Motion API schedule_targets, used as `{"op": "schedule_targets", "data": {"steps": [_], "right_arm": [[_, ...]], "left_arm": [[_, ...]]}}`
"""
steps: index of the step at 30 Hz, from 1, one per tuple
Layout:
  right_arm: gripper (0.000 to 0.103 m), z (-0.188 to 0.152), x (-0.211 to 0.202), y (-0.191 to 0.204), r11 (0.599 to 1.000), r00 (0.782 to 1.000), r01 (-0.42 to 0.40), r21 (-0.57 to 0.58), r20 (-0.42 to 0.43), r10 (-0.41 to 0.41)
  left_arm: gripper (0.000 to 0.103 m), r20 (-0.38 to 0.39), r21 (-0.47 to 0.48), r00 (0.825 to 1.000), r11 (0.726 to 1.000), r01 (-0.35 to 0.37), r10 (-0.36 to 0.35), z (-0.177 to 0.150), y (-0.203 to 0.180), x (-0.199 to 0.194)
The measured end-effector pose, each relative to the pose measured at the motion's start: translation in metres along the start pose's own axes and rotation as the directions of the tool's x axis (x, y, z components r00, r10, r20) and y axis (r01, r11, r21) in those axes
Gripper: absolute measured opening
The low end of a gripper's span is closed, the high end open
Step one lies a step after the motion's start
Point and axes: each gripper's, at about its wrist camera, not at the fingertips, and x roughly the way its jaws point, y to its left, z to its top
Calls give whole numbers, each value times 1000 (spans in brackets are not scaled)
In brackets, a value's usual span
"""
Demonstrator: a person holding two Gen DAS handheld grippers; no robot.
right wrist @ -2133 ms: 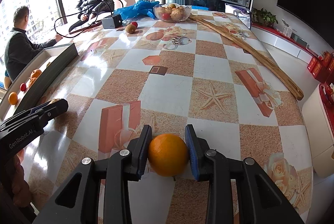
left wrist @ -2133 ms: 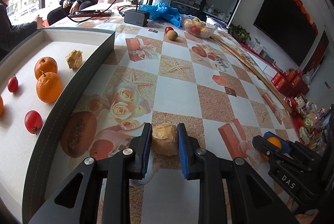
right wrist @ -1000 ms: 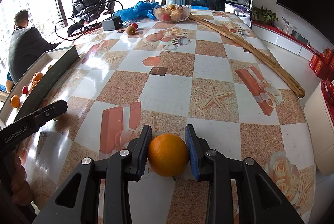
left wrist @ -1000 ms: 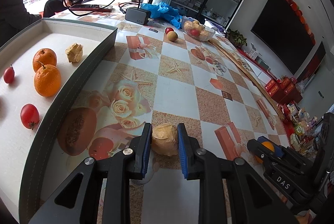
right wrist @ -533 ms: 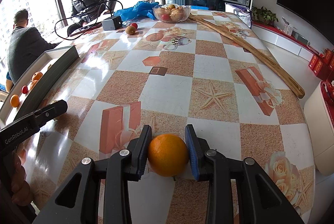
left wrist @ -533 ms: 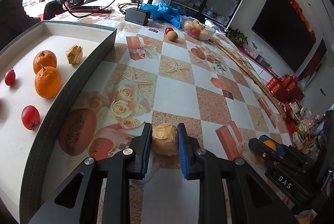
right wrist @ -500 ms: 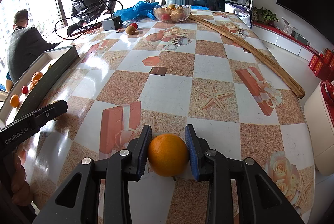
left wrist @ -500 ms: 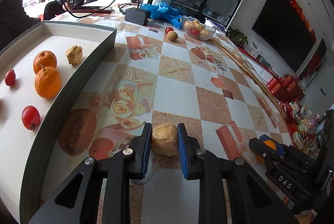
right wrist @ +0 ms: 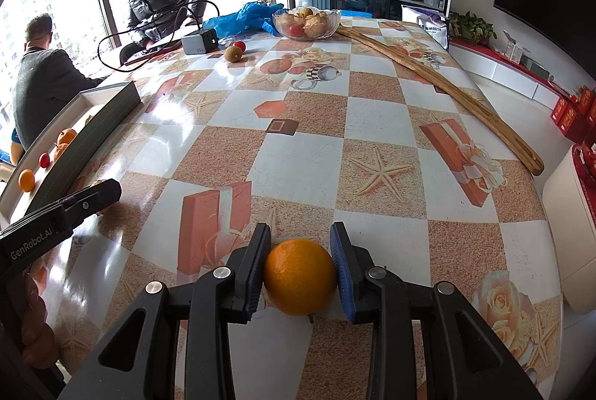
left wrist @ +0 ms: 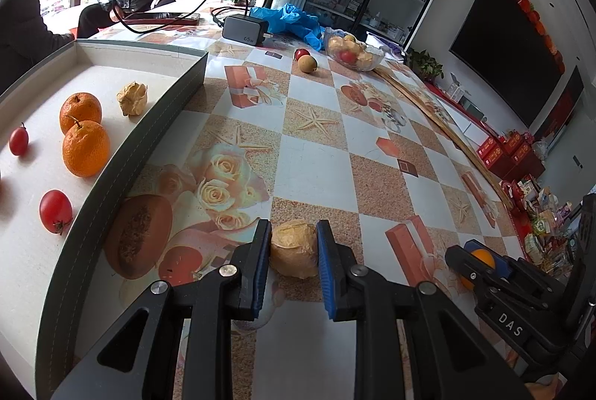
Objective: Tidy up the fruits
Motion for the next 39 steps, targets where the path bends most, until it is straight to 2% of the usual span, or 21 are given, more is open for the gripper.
{"op": "schedule_targets", "data": {"steps": [5,9,15,19,24,27,30,35,39], "right_arm": [[35,0,0,0,1000,1000,5,-5,-2,-5],[35,4,2,2,1000,999,8,-25,-34,-9],[34,16,2,-8,993,987,-98,71,-122,106],[34,34,-6,4,984,978,-157,78,-128,166],[34,67,-7,42,960,950,-272,61,-142,278],[34,89,-2,76,942,929,-334,34,-154,335],[34,107,8,114,919,905,-393,10,-175,389],[34,135,35,176,876,853,-482,4,-227,470],[34,151,60,221,859,832,-511,-17,-263,489]], "left_arm": [[26,-4,20,1000,1000,-22,22,1,-3,1],[26,-51,46,997,998,-52,54,3,-11,-3],[26,-35,30,999,999,-13,15,18,-8,-39],[26,-12,20,999,999,-35,36,33,8,-68],[26,16,16,988,988,-152,151,55,45,-98],[26,25,0,967,968,-252,252,66,75,-108],[26,-17,-33,947,946,-322,321,71,107,-106],[26,-63,-62,925,924,-378,374,72,140,-95],[26,-93,-71,913,912,-405,398,74,155,-83]]}}
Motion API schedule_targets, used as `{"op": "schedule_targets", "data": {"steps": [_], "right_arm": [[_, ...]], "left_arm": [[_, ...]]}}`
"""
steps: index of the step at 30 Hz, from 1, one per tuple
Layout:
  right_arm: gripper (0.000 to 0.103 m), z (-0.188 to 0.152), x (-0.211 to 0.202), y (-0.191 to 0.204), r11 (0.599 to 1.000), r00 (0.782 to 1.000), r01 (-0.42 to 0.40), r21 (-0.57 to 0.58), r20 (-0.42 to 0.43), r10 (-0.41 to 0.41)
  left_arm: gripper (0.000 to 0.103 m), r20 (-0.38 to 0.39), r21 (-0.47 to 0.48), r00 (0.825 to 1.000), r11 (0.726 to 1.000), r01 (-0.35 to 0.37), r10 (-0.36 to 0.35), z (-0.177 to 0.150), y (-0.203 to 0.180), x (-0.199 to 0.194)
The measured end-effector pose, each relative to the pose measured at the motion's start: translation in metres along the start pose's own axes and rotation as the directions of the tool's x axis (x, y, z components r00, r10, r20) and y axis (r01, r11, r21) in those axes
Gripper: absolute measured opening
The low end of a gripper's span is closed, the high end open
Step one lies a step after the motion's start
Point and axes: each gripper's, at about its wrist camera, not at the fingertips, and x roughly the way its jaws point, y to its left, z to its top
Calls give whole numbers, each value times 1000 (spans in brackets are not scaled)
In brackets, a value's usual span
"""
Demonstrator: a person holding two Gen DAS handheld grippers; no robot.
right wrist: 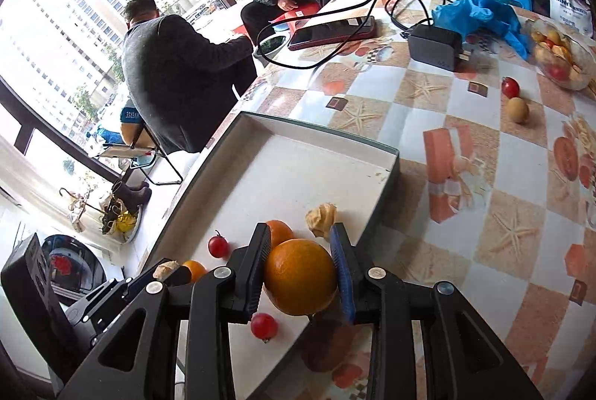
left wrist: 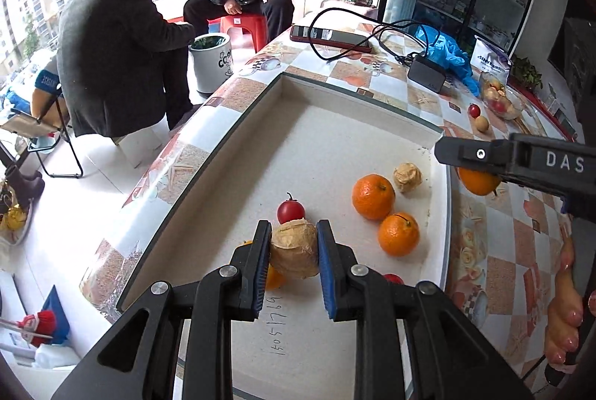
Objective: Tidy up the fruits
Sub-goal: 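Carry the pear with the left tool while the right tool carries the orange into the tray, opening both, then grasp another brown pear with the right tool while the left tool moves toward a red apple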
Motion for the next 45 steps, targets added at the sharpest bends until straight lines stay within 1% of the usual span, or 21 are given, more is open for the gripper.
{"op": "schedule_targets", "data": {"steps": [4,6,7,8,9,12,14,16,18,20,24,25,26,28,30,31,32,35,38,41,45], "right_arm": [[35,14,33,16,999,999,-27,-27,-47,26],[35,20,44,15,999,997,-22,-26,-78,20],[48,23,45,12,1000,996,-19,-21,-82,17],[67,26,41,9,1000,997,-17,-17,-73,16],[72,32,35,3,1000,999,-11,-17,-44,10],[74,53,8,-21,996,994,90,-22,59,-89],[74,67,-1,-48,980,976,198,3,95,-197],[74,79,-3,-81,949,944,313,40,98,-315],[74,84,2,-116,915,912,395,80,82,-401],[74,84,8,-146,889,891,441,121,59,-450],[74,80,33,-176,880,886,456,137,22,-463],[74,78,39,-175,874,878,470,126,29,-477],[74,79,42,-169,860,859,501,95,65,-508],[72,80,50,-162,857,852,512,56,93,-515],[56,80,51,-157,855,847,515,60,116,-519],[35,79,50,-154,852,843,520,61,126,-524],[29,78,50,-151,847,837,528,58,131,-531],[29,71,46,-149,851,840,523,49,138,-525],[29,51,34,-153,871,861,489,42,136,-490],[29,23,12,-159,887,880,460,36,117,-461],[29,-28,-29,-174,900,894,430,67,107,-435]], "left_arm": [[28,-32,0,999,1000,-21,20,5,4,14],[38,-52,5,998,1000,-28,29,8,3,18],[48,-57,3,998,1000,-22,22,10,2,17],[53,-54,-2,999,1000,-5,5,12,1,15],[54,-48,-8,999,1000,18,-18,16,-1,11],[59,-18,-13,997,997,80,-81,29,-11,-2],[68,0,-15,993,993,119,-119,36,-20,-11],[74,14,-17,987,986,163,-163,43,-29,-18],[77,18,-12,980,980,197,-197,45,-38,-23],[78,19,-12,978,978,208,-208,46,-43,-24],[78,10,-17,977,977,214,-213,48,-50,-20],[78,9,-14,978,978,208,-208,48,-51,-19],[78,8,-7,980,980,200,-200,48,-52,-18],[78,8,10,985,985,174,-174,48,-55,-18],[78,16,24,988,988,150,-151,48,-59,-18],[78,19,31,990,990,138,-139,48,-61,-17],[78,19,36,992,991,128,-128,48,-64,-16],[78,14,42,992,991,128,-129,49,-72,-15],[78,11,53,991,990,132,-133,49,-84,-19],[78,1,64,987,985,160,-161,55,-99,-24],[78,-3,94,979,974,205,-205,70,-128,-32]]}}
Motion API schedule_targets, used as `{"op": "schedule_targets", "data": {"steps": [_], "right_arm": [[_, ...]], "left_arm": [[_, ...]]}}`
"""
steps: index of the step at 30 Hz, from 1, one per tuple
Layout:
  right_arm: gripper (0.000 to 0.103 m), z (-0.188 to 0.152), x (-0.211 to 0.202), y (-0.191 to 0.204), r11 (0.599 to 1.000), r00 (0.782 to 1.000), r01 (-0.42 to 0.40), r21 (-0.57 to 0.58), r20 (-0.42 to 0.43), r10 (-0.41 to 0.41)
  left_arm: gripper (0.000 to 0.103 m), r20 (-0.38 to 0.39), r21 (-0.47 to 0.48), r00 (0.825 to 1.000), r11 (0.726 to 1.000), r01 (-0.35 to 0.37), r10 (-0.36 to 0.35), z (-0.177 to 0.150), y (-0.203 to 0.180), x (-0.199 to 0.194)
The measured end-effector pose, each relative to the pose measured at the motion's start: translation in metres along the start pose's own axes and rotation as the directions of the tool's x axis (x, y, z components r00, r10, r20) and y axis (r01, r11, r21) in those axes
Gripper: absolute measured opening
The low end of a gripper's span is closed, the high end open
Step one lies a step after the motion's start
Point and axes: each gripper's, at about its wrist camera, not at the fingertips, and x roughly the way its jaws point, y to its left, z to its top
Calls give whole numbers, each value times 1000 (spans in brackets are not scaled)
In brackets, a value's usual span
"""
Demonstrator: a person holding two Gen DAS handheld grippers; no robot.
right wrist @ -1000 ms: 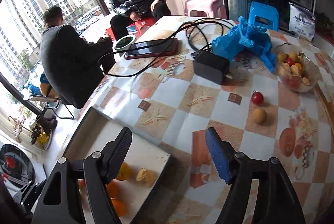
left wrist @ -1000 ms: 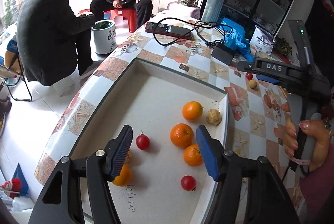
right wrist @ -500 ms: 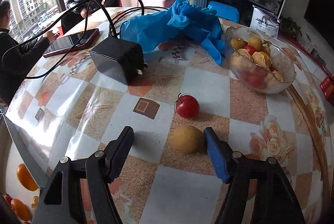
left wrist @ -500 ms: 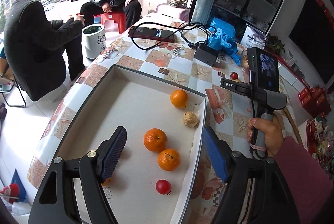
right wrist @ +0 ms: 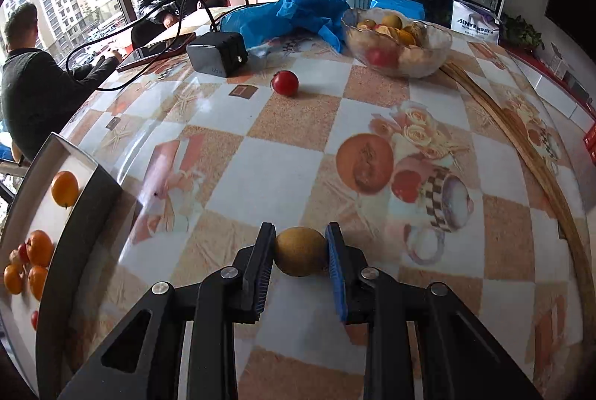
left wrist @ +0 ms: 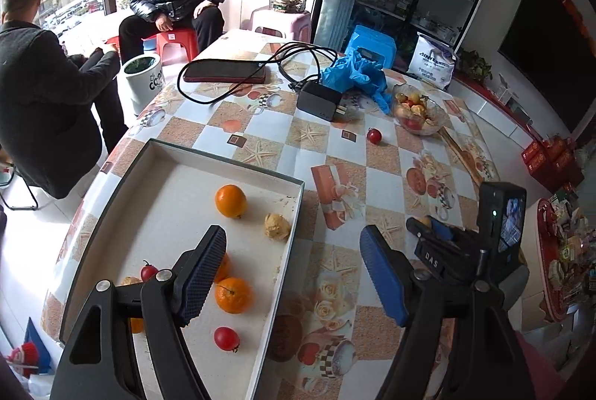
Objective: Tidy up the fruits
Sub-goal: 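Grasp another brown pear with the right tool while the left tool moves toward a red apple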
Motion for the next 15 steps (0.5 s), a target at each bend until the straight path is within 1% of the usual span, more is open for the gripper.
{"op": "schedule_targets", "data": {"steps": [2,5,9,10,11,12,14,15], "right_arm": [[29,-23,-19,-21,999,1000,2,35,8,-3],[29,-54,-45,-51,996,999,28,90,24,-30],[29,-88,-71,-86,983,995,71,167,59,-82],[29,-93,-75,-93,980,994,70,188,68,-84],[29,-97,-78,-99,976,994,61,210,77,-78],[29,-100,-81,-104,972,994,51,231,86,-72],[29,-104,-84,-110,965,993,32,262,97,-59],[29,-105,-85,-111,962,993,26,271,100,-55]], "left_arm": [[78,9,35,1000,999,7,-7,15,-20,4],[78,20,85,999,996,-29,27,38,-53,22],[76,30,147,998,987,-58,54,63,-95,67],[71,37,159,997,984,-74,69,67,-104,82],[62,43,171,995,981,-94,88,71,-111,98],[57,40,181,993,977,-113,108,74,-117,114],[38,8,177,991,975,-135,136,79,-123,150],[37,-12,167,989,976,-141,145,82,-124,167]]}}
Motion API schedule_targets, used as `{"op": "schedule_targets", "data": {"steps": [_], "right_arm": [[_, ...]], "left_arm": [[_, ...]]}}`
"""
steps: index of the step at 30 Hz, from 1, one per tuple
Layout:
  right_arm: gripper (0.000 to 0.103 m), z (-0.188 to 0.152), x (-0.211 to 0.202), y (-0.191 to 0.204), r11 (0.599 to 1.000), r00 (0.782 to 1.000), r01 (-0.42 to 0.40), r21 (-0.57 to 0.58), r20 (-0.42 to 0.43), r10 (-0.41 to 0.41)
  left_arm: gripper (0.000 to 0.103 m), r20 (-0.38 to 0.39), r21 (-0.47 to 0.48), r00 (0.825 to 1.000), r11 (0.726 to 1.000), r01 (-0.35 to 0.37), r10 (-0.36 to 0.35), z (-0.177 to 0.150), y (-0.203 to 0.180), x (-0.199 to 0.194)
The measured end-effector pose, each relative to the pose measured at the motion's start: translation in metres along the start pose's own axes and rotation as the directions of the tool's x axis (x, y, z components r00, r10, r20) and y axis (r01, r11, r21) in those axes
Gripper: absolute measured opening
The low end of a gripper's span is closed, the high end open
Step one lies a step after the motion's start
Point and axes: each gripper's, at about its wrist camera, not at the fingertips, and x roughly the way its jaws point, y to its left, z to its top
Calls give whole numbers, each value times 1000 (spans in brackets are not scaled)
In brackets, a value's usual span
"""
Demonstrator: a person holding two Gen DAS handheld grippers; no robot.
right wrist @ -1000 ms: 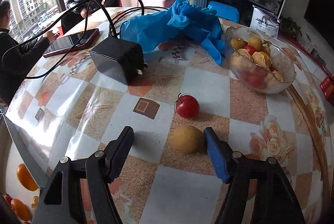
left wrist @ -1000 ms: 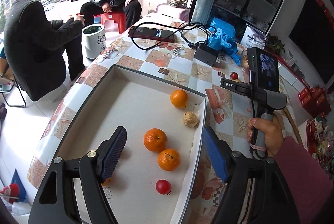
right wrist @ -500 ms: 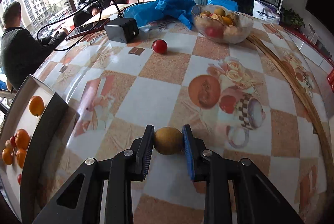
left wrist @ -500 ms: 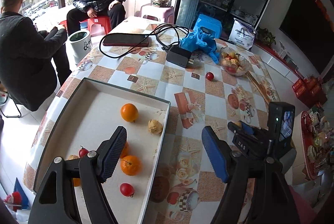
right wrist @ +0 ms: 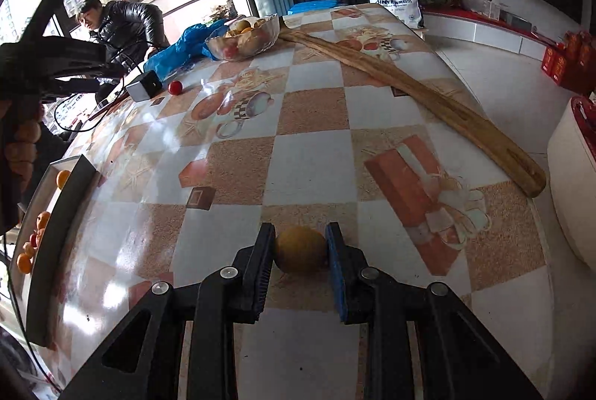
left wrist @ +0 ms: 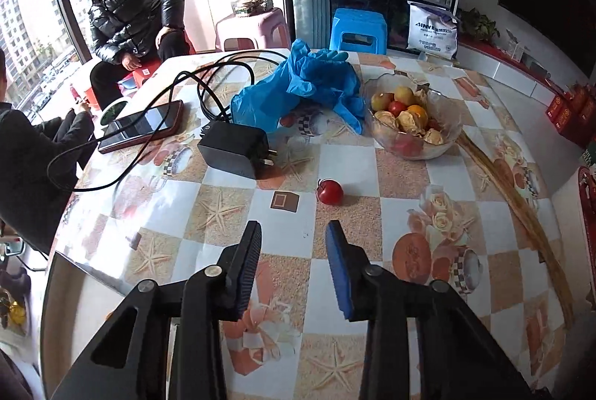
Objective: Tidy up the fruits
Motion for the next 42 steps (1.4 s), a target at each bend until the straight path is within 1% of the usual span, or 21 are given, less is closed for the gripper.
{"op": "schedule_targets", "data": {"steps": [3,6,7,8,10,16,18,20,21,23,24,26,28,29,30,31,32,35,38,40,42], "right_arm": [[29,-1,-2,-1,1000,1000,-12,-4,-8,12],[29,-5,-3,0,999,1000,-28,-16,-6,28],[29,-5,-3,0,999,999,-34,-16,-5,34],[29,-5,-3,-1,999,999,-41,-14,-4,41],[29,-5,-2,-1,999,999,-49,-10,1,49],[29,-4,0,2,998,998,-57,-14,7,57],[29,-4,0,0,998,998,-65,-8,8,65],[29,-4,-1,-1,998,998,-70,0,9,70],[29,-5,-2,-2,997,997,-74,5,10,74],[29,-5,-2,-5,996,996,-86,18,12,86],[29,-5,-2,-6,996,996,-90,22,13,90],[29,-4,-2,-6,995,995,-95,26,14,95],[29,-4,-1,-6,995,995,-99,27,14,99],[29,-4,-2,-6,995,995,-100,28,15,100],[29,-4,-2,-7,994,995,-101,28,15,101],[29,-4,-1,-7,994,995,-103,30,15,103],[29,-4,-1,-7,994,994,-106,33,15,106],[29,-4,-1,-10,992,993,-117,42,18,116],[29,-5,-2,-13,989,991,-131,61,19,130],[29,-5,-3,-15,988,991,-136,66,17,135],[29,-7,-5,-15,989,991,-133,63,10,133]], "left_arm": [[37,-29,-27,1000,1000,0,-1,7,-3,39],[37,-5,-14,1000,1000,-20,20,12,-9,61],[37,12,-12,1000,1000,-17,17,14,-11,65],[41,53,-14,999,1000,-11,12,17,-12,64],[49,66,3,998,1000,-9,8,23,-20,68],[49,54,20,999,1000,7,-8,27,-36,75],[43,26,26,1000,1000,4,-5,25,-40,80],[43,36,11,998,999,44,-44,22,-38,79],[46,52,7,997,999,53,-53,21,-37,76],[67,85,22,994,997,69,-70,23,-37,71],[71,100,39,993,997,66,-70,25,-39,69],[73,114,73,992,996,43,-51,29,-47,71],[73,61,80,998,996,29,-34,32,-53,86],[69,27,69,999,997,25,-27,30,-54,95],[59,59,33,997,998,50,-52,28,-49,93],[34,64,24,995,997,69,-71,26,-47,91],[22,57,36,995,996,77,-79,23,-46,88],[22,49,78,994,992,96,-100,6,-45,74],[22,47,78,990,988,130,-134,-27,-40,51],[22,44,82,990,988,129,-132,-56,-37,32],[22,47,124,994,988,92,-98,-88,-38,8]]}}
